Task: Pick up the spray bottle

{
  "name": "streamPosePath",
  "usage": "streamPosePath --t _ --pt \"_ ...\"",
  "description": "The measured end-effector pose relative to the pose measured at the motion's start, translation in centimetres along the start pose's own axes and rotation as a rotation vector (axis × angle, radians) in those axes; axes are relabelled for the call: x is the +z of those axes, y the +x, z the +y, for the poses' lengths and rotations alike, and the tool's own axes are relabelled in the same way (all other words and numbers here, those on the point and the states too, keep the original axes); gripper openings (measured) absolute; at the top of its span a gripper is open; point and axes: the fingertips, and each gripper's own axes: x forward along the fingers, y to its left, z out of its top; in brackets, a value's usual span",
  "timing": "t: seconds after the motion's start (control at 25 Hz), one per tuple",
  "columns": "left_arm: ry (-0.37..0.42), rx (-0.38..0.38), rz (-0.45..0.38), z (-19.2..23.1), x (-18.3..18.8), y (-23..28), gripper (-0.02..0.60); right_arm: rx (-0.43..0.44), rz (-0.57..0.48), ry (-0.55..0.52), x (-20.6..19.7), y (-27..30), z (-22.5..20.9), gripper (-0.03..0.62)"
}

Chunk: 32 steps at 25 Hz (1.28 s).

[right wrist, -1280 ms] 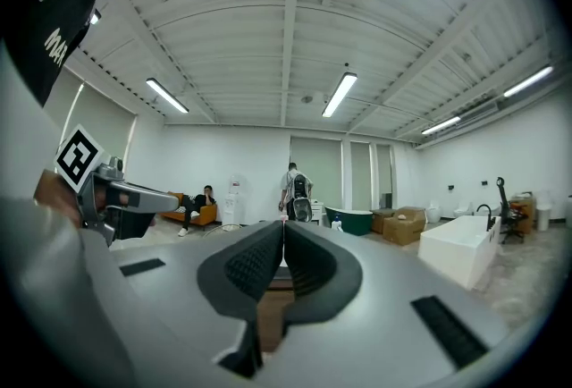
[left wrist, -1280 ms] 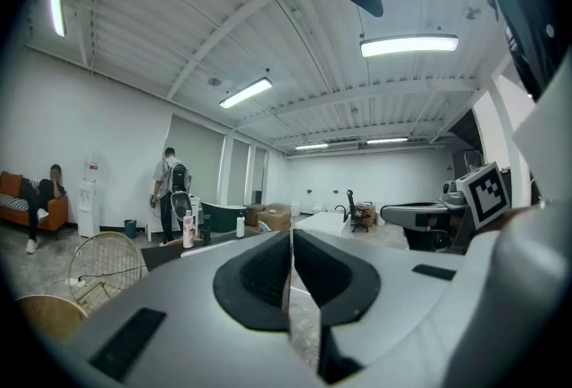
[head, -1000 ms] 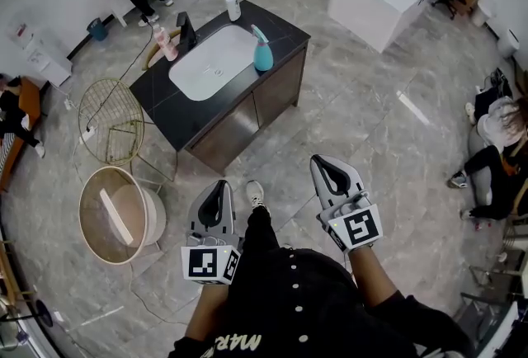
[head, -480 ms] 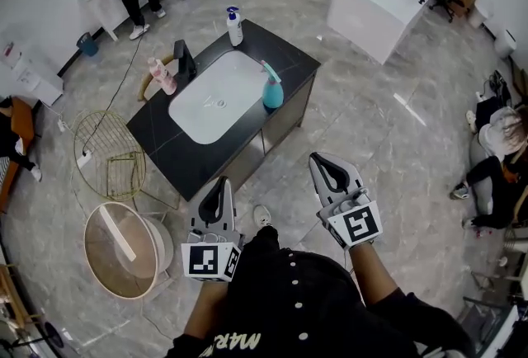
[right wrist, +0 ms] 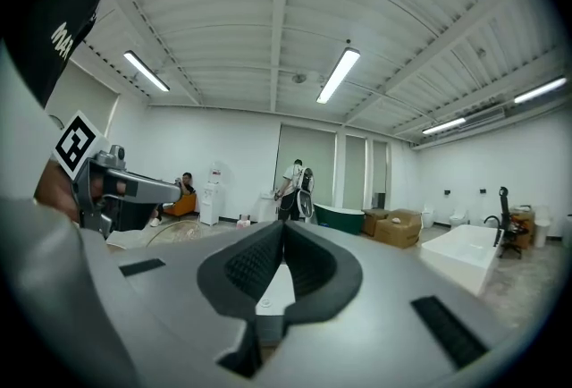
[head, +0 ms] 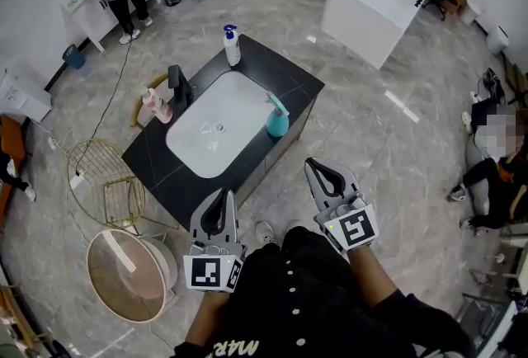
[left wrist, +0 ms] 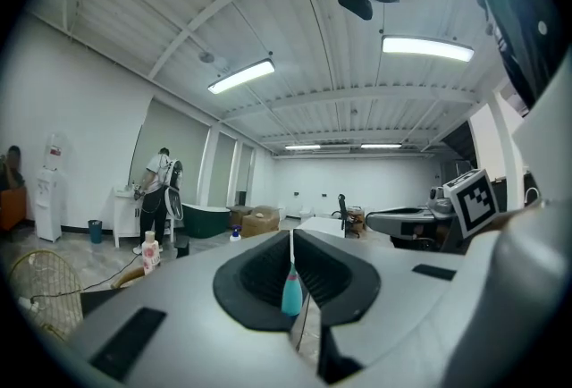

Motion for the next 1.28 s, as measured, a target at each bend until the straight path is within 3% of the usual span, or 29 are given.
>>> streamPosePath --t 0.44,0.56,0.84,1.28 --pt "-0.026 0.025 0.040 0.5 -1.9 5.1 0.020 0.062 0.101 0.034 -4.4 6.2 -4.0 0.001" --pt "-0.043 0.036 0.082 0.3 -2.8 6.1 0.020 0.103 0.171 0.026 -7.1 8.2 -4.9 0.088" --pt "-0.081 0.051 0.159 1.0 -6.6 9.6 0.020 0.190 0.231 0.012 -15.0 16.0 -7.3 0.214" --pt "-0.149 0.115 0.293 1.7 -12.9 10.0 0.020 0.265 0.272 0.050 -22.9 22.8 -7.7 0.236"
